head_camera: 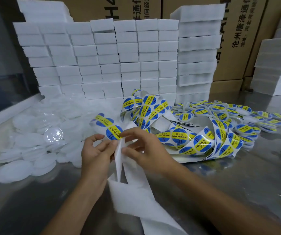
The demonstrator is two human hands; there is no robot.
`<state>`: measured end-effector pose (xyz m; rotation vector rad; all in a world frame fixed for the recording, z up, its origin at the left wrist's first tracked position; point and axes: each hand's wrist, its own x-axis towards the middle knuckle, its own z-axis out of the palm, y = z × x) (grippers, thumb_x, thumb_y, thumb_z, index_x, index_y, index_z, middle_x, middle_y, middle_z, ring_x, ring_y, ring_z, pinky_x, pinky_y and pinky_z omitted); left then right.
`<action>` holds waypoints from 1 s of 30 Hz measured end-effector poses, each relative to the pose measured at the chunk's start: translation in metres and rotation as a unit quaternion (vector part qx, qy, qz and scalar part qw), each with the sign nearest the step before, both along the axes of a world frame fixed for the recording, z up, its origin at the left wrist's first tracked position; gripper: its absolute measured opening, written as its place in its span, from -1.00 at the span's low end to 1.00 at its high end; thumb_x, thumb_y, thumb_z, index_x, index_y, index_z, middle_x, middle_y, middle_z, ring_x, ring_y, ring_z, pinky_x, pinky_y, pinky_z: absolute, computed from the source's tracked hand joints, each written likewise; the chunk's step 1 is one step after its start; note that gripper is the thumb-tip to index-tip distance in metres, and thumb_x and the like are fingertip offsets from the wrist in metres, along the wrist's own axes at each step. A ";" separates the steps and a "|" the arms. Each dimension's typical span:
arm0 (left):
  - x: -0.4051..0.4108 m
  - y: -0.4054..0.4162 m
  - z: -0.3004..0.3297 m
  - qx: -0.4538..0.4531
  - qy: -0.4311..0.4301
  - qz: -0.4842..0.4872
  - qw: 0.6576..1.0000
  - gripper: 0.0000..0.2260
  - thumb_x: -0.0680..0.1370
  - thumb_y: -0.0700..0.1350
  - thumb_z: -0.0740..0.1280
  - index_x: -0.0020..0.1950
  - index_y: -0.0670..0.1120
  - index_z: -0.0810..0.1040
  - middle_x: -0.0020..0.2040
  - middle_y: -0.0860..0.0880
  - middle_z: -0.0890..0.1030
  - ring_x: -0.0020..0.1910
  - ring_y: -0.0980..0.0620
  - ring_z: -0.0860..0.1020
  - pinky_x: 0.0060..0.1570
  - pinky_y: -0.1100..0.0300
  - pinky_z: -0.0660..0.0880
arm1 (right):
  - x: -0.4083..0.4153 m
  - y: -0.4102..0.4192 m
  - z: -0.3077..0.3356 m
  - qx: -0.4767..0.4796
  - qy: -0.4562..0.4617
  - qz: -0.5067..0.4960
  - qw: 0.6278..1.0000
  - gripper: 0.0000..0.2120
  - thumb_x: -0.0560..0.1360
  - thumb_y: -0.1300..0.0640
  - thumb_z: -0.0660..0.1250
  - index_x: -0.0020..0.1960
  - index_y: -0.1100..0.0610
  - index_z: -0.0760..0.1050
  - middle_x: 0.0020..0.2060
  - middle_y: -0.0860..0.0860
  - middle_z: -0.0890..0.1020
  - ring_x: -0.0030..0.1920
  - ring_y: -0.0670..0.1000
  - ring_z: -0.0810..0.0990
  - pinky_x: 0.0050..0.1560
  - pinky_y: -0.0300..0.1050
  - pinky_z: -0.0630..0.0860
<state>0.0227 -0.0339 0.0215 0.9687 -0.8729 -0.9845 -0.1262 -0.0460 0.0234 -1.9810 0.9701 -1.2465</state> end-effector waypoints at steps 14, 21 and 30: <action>-0.005 0.003 -0.009 -0.028 -0.229 -0.041 0.972 -0.84 0.50 -0.33 0.40 -0.04 -0.08 0.66 -0.11 -0.02 0.72 -0.07 0.01 0.68 0.01 0.12 0.58 | -0.010 0.002 -0.014 -0.196 0.112 -0.175 0.958 -0.84 0.49 0.01 0.46 0.06 -0.02 0.67 -0.23 -0.07 0.56 -0.29 -0.10 0.53 -0.24 -0.03 0.53; -0.004 0.001 -0.012 -0.059 -0.253 -0.034 0.965 -0.82 0.52 -0.34 0.38 -0.14 -0.05 0.62 -0.26 -0.07 0.65 -0.25 0.05 0.59 -0.20 0.17 0.53 | -0.007 0.010 -0.009 -0.251 0.167 -0.208 0.930 -0.80 0.57 -0.06 0.31 0.07 -0.03 0.66 -0.17 -0.03 0.66 -0.30 0.09 0.64 -0.37 0.01 0.53; -0.002 -0.003 -0.018 -0.078 -0.318 -0.066 0.942 -0.93 0.53 -0.38 0.31 -0.15 -0.28 0.51 -0.40 0.02 0.41 -0.36 0.16 0.32 -0.30 0.28 0.31 | -0.007 0.013 -0.008 -0.340 0.225 -0.225 0.885 -0.91 0.50 0.10 0.37 -0.10 0.10 0.62 -0.40 -0.02 0.63 -0.47 0.12 0.57 -0.58 -0.08 0.41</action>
